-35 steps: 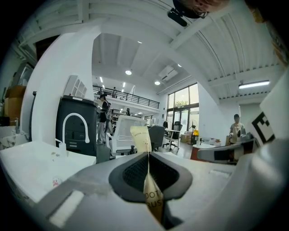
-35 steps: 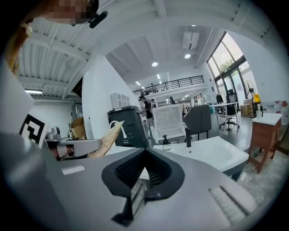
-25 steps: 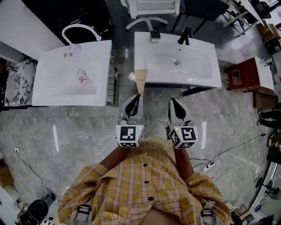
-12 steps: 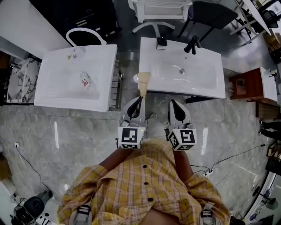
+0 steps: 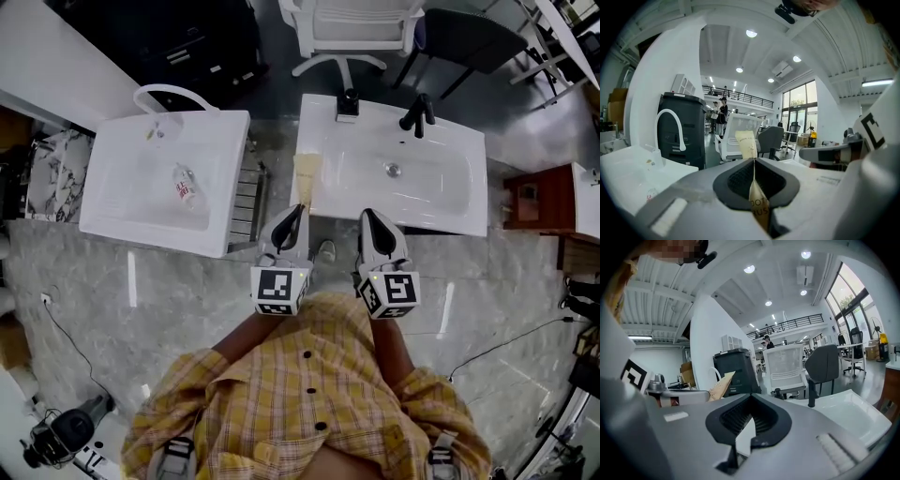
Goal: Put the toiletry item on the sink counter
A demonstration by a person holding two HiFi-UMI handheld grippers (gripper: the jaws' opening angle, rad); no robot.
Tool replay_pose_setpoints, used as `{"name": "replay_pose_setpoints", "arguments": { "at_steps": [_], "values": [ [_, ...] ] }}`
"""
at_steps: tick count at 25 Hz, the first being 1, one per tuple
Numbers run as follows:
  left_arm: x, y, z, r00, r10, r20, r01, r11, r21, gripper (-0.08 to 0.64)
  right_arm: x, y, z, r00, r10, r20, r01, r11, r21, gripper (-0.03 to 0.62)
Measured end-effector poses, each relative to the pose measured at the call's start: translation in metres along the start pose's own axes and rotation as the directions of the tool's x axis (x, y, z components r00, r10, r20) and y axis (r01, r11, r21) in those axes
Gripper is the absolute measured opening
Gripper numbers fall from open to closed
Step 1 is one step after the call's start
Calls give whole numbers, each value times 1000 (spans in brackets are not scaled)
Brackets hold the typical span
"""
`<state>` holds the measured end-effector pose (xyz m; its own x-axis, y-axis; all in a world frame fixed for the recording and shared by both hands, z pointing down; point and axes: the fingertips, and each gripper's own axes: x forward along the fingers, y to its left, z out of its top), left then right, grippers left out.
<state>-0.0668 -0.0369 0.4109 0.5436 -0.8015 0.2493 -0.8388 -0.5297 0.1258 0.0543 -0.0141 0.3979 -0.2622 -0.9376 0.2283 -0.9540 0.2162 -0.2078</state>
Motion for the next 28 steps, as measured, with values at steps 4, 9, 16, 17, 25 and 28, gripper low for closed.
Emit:
{"name": "replay_pose_setpoints", "arguments": {
  "at_steps": [4, 9, 16, 17, 25, 28],
  "values": [
    [26, -2, -2, 1000, 13, -15, -12, 1000, 16, 3, 18, -19, -1, 1000, 23, -12, -23, 1000, 9, -2],
    [49, 1, -5, 999, 39, -23, -39, 999, 16, 3, 37, -39, -4, 999, 47, -18, -47, 999, 13, -1],
    [73, 6, -11, 996, 76, -47, -76, 997, 5, 3, 61, -56, -8, 996, 84, -28, -84, 996, 14, -2],
    [76, 6, -16, 996, 76, -54, -76, 997, 2, 3, 63, -57, -9, 996, 88, -31, -88, 996, 15, -2],
    [105, 14, -37, 990, 97, -107, -98, 995, -2, 3, 75, -68, -17, 993, 108, -54, -107, 994, 25, -2],
    [116, 18, -42, 986, 99, -137, -101, 995, -5, 3, 77, -72, -22, 991, 113, -67, -112, 993, 31, -2]
  ]
}}
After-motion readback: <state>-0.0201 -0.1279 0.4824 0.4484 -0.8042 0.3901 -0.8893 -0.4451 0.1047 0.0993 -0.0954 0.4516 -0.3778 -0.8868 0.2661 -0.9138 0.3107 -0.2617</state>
